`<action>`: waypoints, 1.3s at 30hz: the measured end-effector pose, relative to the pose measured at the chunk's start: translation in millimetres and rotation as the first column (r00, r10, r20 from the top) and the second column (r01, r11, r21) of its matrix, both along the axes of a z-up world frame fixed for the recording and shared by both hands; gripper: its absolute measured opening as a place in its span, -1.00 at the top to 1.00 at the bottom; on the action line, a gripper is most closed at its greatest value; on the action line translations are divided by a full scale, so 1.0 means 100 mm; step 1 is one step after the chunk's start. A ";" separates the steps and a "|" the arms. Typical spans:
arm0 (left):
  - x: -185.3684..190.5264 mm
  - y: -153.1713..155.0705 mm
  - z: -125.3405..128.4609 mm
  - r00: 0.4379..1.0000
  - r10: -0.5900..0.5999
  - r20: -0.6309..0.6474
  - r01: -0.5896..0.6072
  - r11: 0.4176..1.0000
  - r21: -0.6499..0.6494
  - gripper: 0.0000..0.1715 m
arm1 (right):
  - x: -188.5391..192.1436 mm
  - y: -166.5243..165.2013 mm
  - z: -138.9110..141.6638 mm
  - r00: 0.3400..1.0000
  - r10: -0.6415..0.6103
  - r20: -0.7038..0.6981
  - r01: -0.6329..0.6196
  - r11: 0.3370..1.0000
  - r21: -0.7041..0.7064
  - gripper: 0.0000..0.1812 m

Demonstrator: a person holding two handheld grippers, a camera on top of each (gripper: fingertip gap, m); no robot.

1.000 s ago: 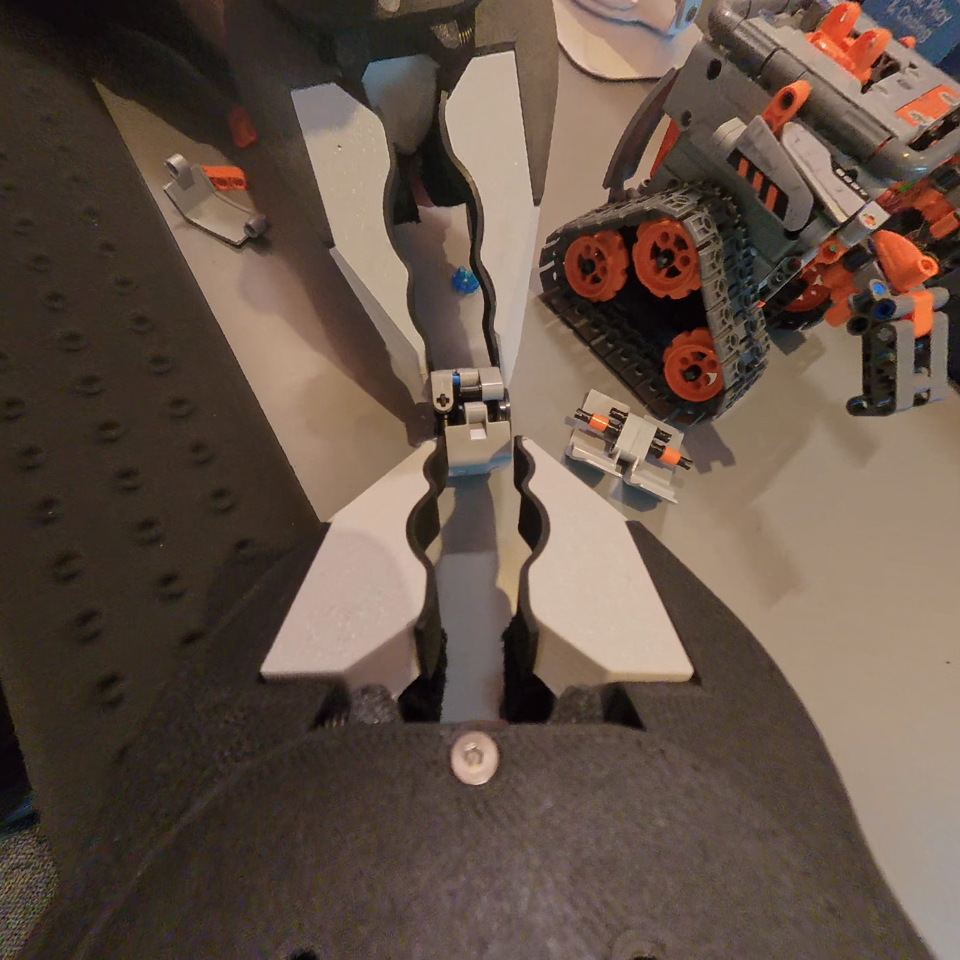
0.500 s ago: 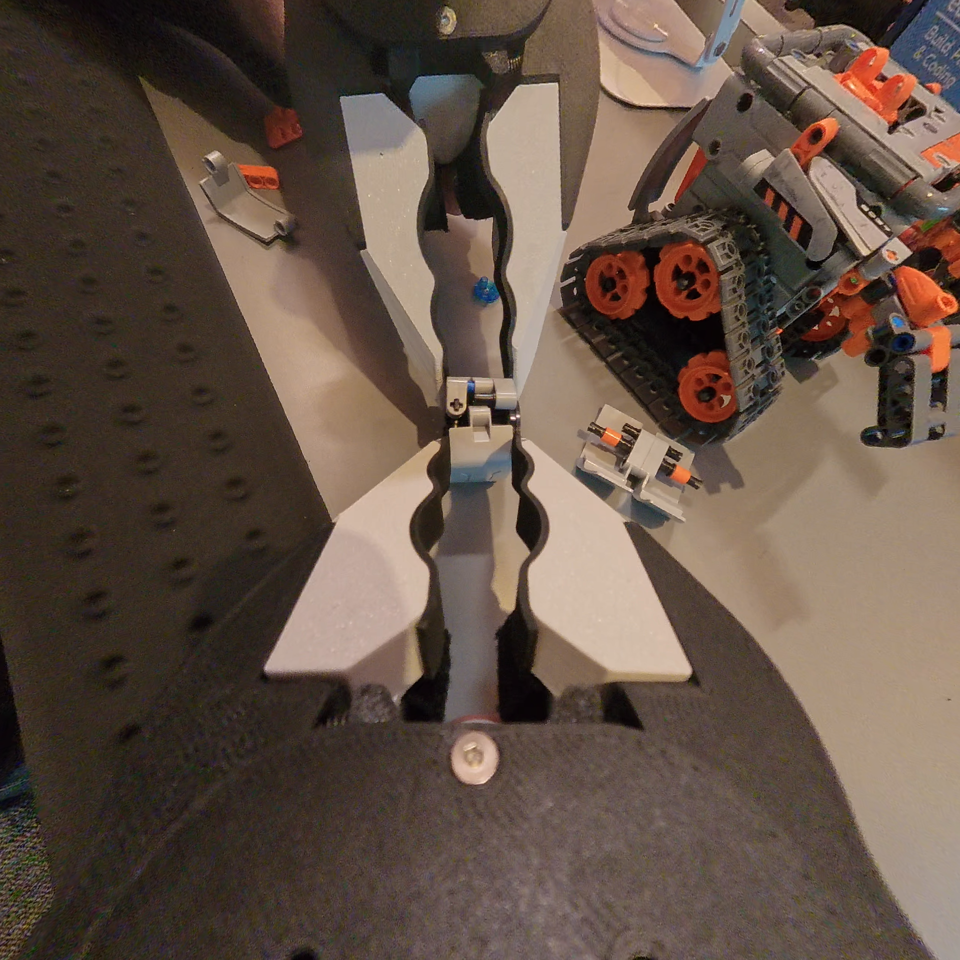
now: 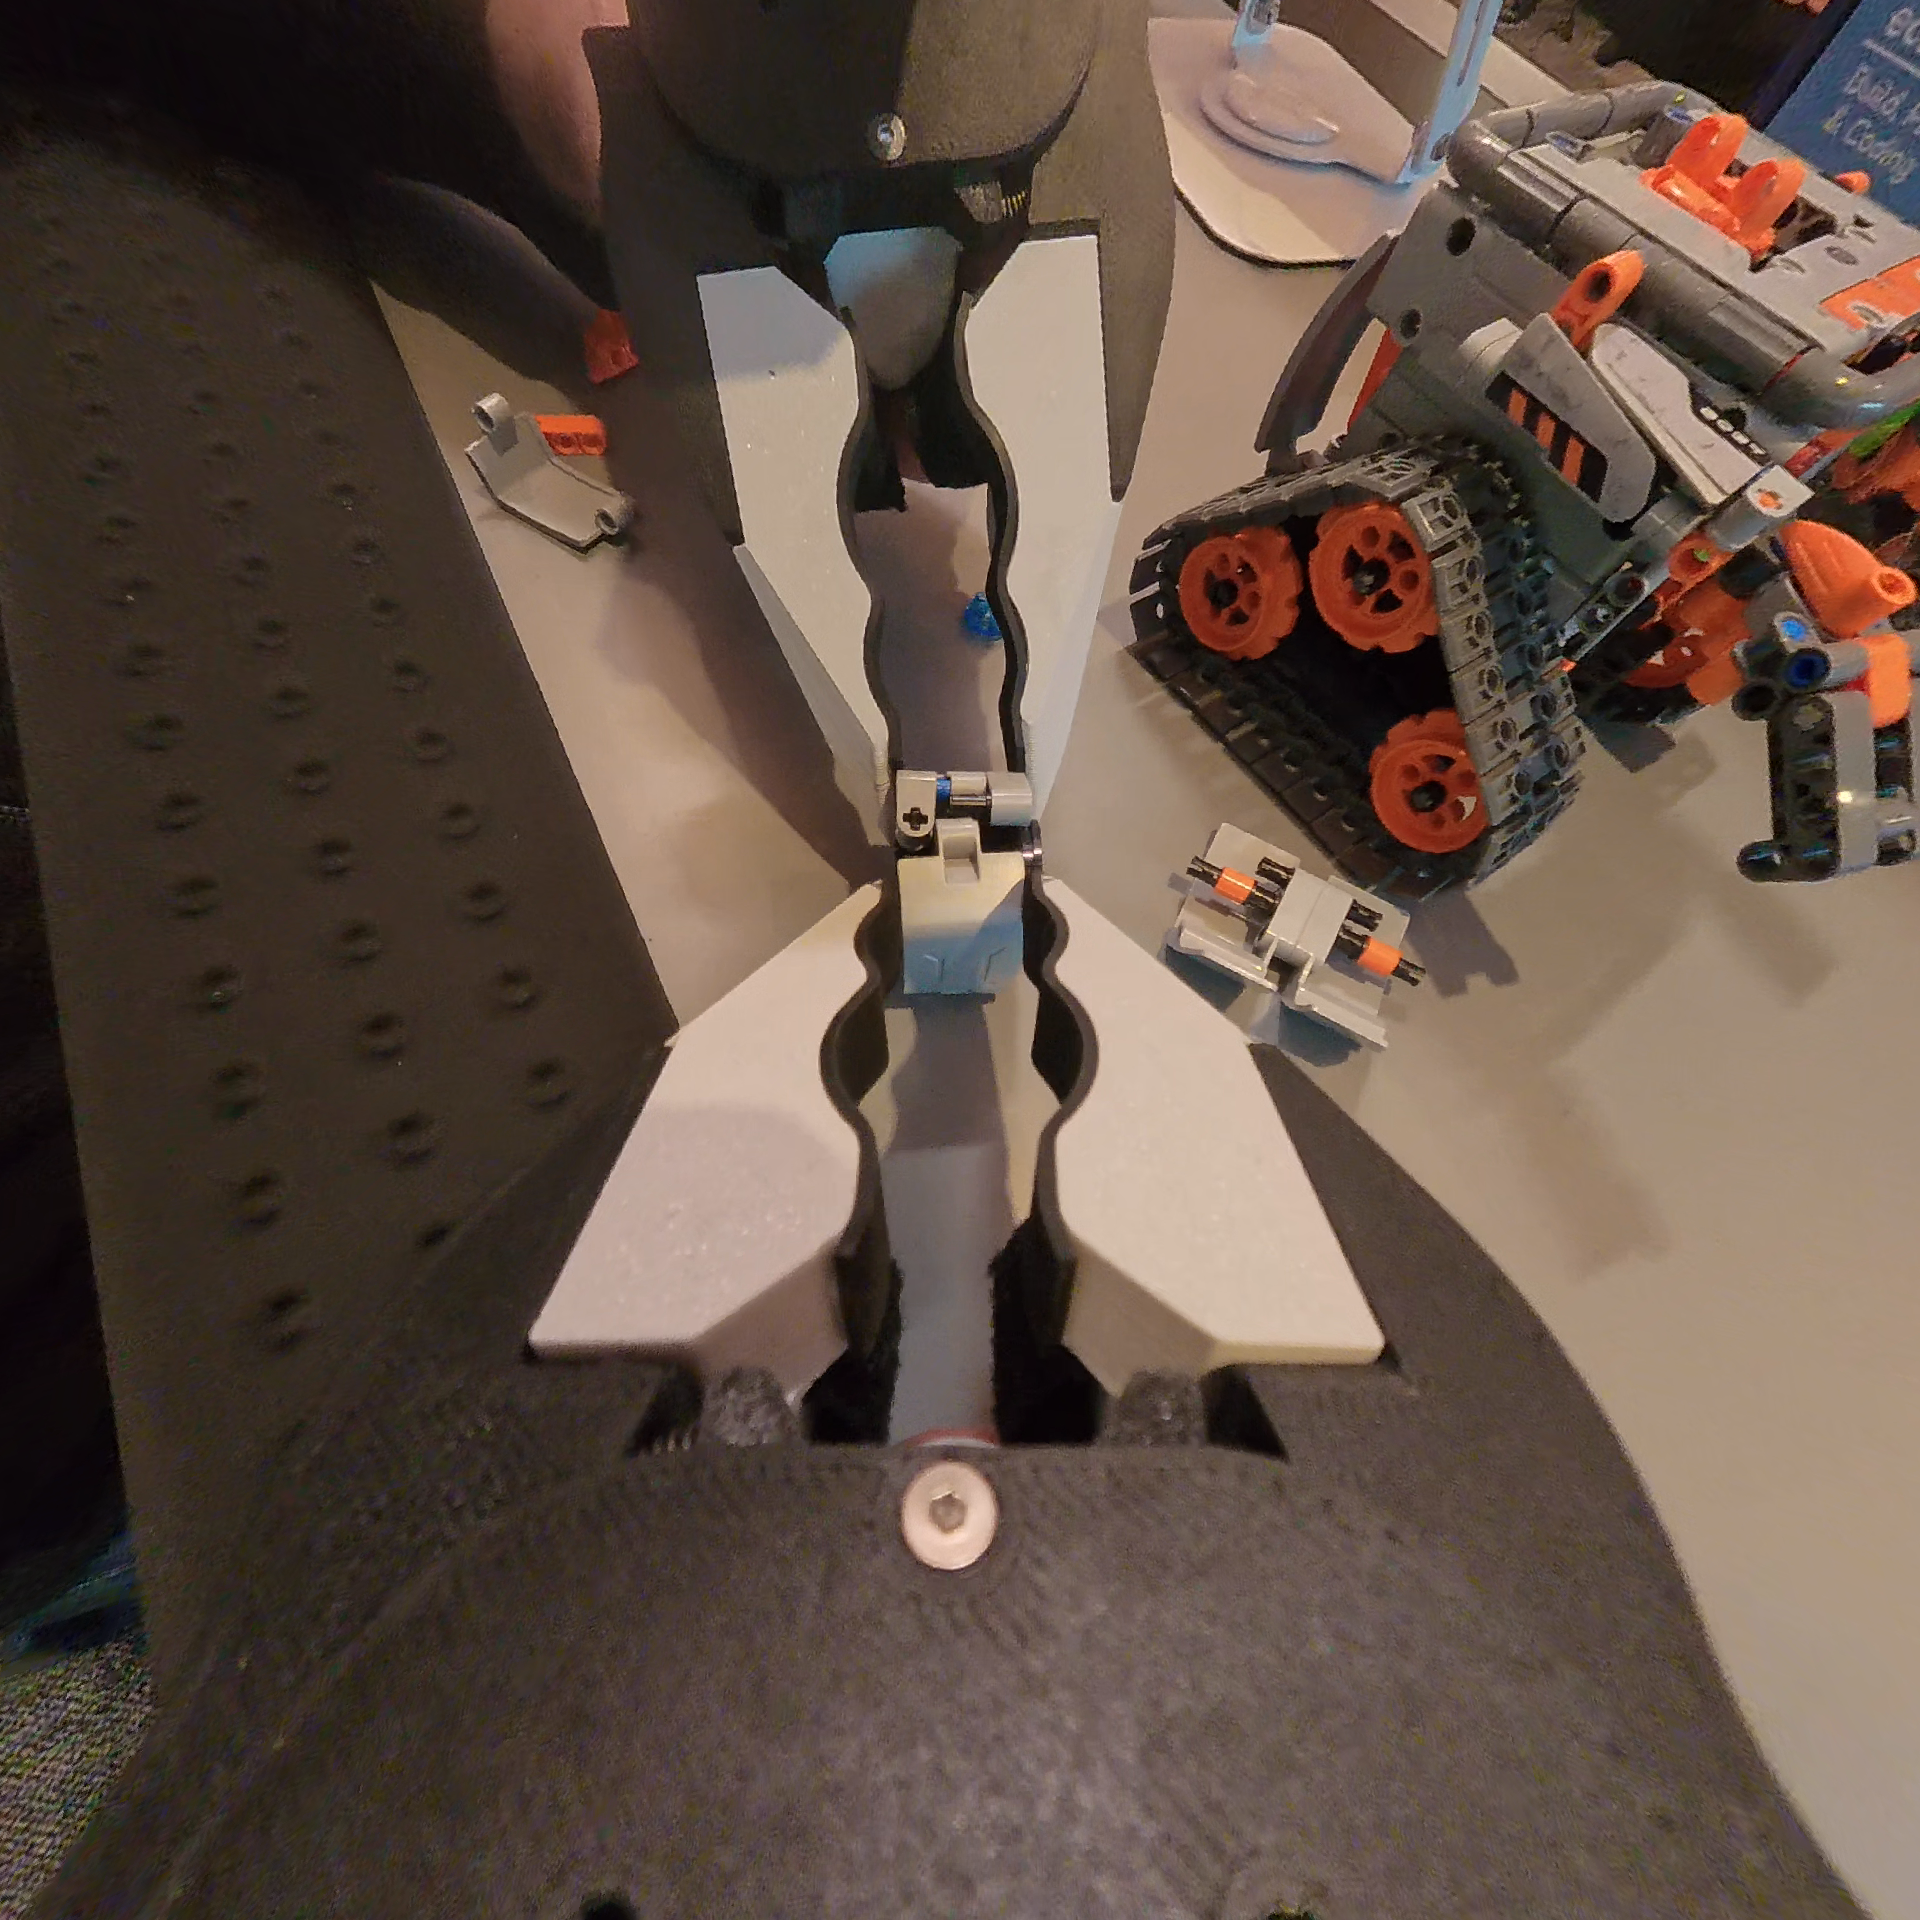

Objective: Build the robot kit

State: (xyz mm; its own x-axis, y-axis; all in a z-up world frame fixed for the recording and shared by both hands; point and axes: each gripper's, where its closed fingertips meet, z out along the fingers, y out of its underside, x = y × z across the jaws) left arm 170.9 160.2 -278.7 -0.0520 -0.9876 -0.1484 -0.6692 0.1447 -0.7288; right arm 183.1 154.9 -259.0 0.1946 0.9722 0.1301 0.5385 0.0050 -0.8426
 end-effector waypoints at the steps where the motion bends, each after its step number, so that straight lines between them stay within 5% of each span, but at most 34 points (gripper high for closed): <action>1: 0.00 0.00 -0.01 1.000 0.001 -0.008 -0.001 1.000 0.005 0.74 | 0.00 0.00 -0.01 1.000 -0.002 0.008 0.002 1.000 0.001 0.77; 11: 0.00 0.06 -0.01 0.999 0.036 -0.006 -0.035 0.999 0.036 0.74 | 0.01 0.08 -0.05 0.998 -0.047 0.029 0.046 0.999 0.010 0.76; 17: -0.04 0.10 0.05 0.996 0.088 -0.003 -0.088 0.995 -0.052 0.74 | 0.06 0.09 0.15 0.996 -0.066 -0.065 0.070 0.996 0.059 0.82; 22: -0.03 0.12 0.10 0.990 0.139 0.036 -0.131 0.976 -0.172 0.74 | -0.04 -0.03 0.17 0.998 -0.056 -0.012 0.058 0.982 0.182 0.83; 32: 0.02 0.16 0.19 0.981 0.187 0.059 -0.184 0.981 -0.065 0.74 | -0.08 0.08 0.14 0.981 -0.189 0.040 0.171 0.946 0.277 0.96; 39: 0.04 0.15 0.14 0.975 0.216 0.043 -0.208 0.968 -0.140 0.74 | -0.05 0.12 0.12 0.968 -0.237 0.087 0.190 0.910 0.367 0.87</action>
State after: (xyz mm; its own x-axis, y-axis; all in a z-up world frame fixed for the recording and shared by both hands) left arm 175.2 175.1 -264.9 0.1656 -0.9861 -0.0112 -0.6304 -0.0971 -0.7702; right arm 178.3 167.0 -246.7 0.3517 0.7948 0.4946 0.6622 0.1623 -0.7316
